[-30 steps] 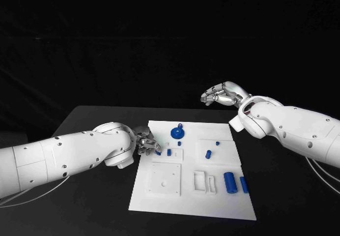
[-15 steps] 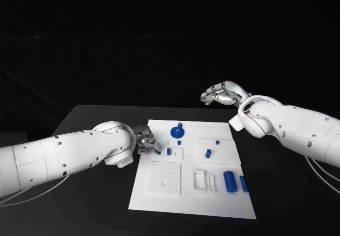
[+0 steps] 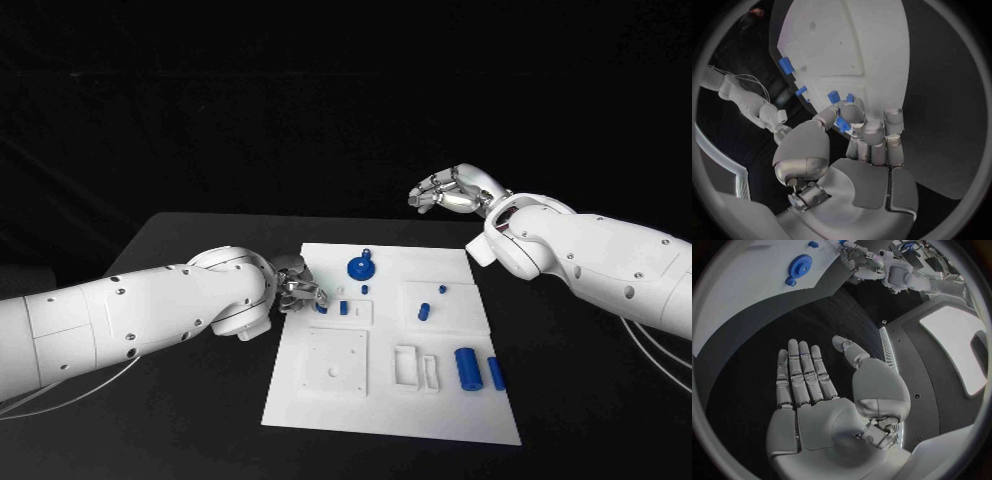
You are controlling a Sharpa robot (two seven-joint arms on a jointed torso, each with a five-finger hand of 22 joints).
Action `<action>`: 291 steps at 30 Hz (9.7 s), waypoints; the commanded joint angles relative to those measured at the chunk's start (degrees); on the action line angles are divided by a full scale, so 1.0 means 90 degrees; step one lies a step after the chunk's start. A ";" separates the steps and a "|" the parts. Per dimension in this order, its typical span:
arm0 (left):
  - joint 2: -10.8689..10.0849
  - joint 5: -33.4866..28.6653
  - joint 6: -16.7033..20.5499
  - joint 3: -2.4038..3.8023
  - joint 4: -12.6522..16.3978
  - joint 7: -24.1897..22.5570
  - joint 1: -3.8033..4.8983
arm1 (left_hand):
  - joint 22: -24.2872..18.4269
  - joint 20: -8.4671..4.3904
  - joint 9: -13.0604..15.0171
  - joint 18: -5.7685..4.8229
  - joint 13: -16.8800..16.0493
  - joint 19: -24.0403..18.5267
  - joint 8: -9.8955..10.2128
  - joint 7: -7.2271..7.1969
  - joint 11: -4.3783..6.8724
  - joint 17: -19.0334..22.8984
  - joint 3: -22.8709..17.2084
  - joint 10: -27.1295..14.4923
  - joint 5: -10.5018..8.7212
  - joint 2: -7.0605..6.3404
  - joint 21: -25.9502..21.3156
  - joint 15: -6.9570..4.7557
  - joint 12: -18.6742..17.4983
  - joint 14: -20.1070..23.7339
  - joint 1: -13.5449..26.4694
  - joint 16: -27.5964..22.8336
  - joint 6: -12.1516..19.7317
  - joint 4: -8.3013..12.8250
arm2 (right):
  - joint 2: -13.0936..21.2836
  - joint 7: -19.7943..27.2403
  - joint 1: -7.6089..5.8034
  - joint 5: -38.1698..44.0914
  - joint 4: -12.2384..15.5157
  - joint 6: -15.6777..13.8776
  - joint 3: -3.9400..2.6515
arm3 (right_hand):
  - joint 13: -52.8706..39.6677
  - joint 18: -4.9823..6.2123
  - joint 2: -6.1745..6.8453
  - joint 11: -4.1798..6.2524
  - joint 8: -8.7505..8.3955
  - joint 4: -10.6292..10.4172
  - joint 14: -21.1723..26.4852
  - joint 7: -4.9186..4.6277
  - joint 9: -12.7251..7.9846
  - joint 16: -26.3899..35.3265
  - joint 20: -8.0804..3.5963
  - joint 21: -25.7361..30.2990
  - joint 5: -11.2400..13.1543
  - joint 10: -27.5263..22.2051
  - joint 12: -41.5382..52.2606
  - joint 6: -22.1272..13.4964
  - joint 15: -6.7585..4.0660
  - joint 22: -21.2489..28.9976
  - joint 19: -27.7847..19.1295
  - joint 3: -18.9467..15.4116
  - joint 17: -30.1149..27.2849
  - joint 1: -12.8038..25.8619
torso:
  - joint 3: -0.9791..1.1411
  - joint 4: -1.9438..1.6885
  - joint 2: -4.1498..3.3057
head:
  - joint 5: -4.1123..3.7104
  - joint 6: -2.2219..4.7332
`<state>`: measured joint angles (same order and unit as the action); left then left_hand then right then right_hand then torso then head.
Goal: Assemble the parts on the task board
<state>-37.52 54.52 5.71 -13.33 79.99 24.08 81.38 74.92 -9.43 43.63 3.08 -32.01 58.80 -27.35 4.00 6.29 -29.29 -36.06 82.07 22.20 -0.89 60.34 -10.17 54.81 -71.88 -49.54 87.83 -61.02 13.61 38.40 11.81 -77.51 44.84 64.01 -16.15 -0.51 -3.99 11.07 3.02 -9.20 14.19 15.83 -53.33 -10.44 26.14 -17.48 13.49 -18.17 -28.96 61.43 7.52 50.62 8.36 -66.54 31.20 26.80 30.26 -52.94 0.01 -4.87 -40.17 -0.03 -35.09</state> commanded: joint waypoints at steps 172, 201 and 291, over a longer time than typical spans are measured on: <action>0.1554 0.3156 0.0182 0.0294 -0.1685 -0.2451 -0.0408 | 0.0050 0.0280 -0.1331 0.0149 0.2399 -0.0989 0.1217 0.0350 -0.1211 0.0660 -0.0117 -0.1467 -0.1725 -0.0943 -0.1166 0.0913 -0.4973 0.0849 -0.2109 -0.1703 0.0602 0.0156 | -0.0037 0.0065 0.0075 -0.0023 0.0068 0.0095 -0.0005 | 0.0006 0.0156 0.0010 -0.0019 0.0064 0.0008 -0.0017 -0.0013 -0.0047 0.0037 0.0036 0.0059 -0.0153 0.0061 -0.0086 -0.0065 0.0015 -0.0032 -0.0050 -0.0011 -0.0027 0.0044 | 0.0016 0.0094 -0.0106 | -0.0194 0.0153; 0.1511 0.3281 0.0420 0.0279 -0.1708 -0.2510 -0.0471 | 0.0108 -0.0011 -0.1407 0.0160 0.2332 -0.0545 0.1038 0.0151 -0.0913 0.0484 -0.0128 -0.0724 -0.1796 -0.0570 -0.0886 0.0630 -0.5002 0.0345 -0.2136 -0.1184 0.0010 0.0281 | -0.0027 0.0076 0.0075 -0.0024 0.0075 0.0086 -0.0005 | 0.0006 0.0160 0.0006 -0.0019 0.0069 0.0004 -0.0018 -0.0012 -0.0052 0.0036 0.0040 0.0061 -0.0156 0.0067 -0.0093 -0.0064 0.0015 -0.0036 -0.0049 -0.0011 -0.0029 0.0045 | 0.0017 0.0101 -0.0097 | -0.0201 0.0137; 0.0521 0.2283 0.0132 0.0813 -0.0990 -0.2291 -0.0507 | 0.0094 -0.0101 -0.1447 0.0173 0.2306 -0.0359 0.1036 0.0114 -0.0864 0.0507 -0.0152 -0.0574 -0.1802 -0.0517 -0.0817 0.0579 -0.5086 0.0184 -0.2143 -0.1176 -0.0102 0.0310 | -0.0017 0.0087 0.0077 -0.0056 0.0022 0.0114 -0.0005 | 0.0005 0.0178 -0.0010 -0.0018 0.0086 -0.0017 -0.0022 -0.0011 -0.0073 0.0034 0.0053 0.0069 -0.0169 0.0084 -0.0117 -0.0064 0.0014 -0.0047 -0.0048 -0.0008 -0.0036 0.0061 | 0.0018 0.0106 -0.0108 | -0.0094 0.0194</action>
<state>-32.89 74.85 7.84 -5.99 70.86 3.56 76.90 74.90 -7.96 30.55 3.60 -11.16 55.51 -17.83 5.02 -1.60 -24.79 -37.14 76.46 5.92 -6.20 52.79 -4.92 9.31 -69.98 -68.74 77.25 -61.42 16.33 38.28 11.96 -76.83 44.39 64.19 -15.88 -0.52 -3.99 11.95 3.02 -9.24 14.62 15.83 -53.33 -10.54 25.58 -17.48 13.69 -17.74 -30.18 61.82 6.86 50.51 8.36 -66.87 31.00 26.80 30.02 -52.94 0.16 -3.90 -41.16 -0.90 -33.29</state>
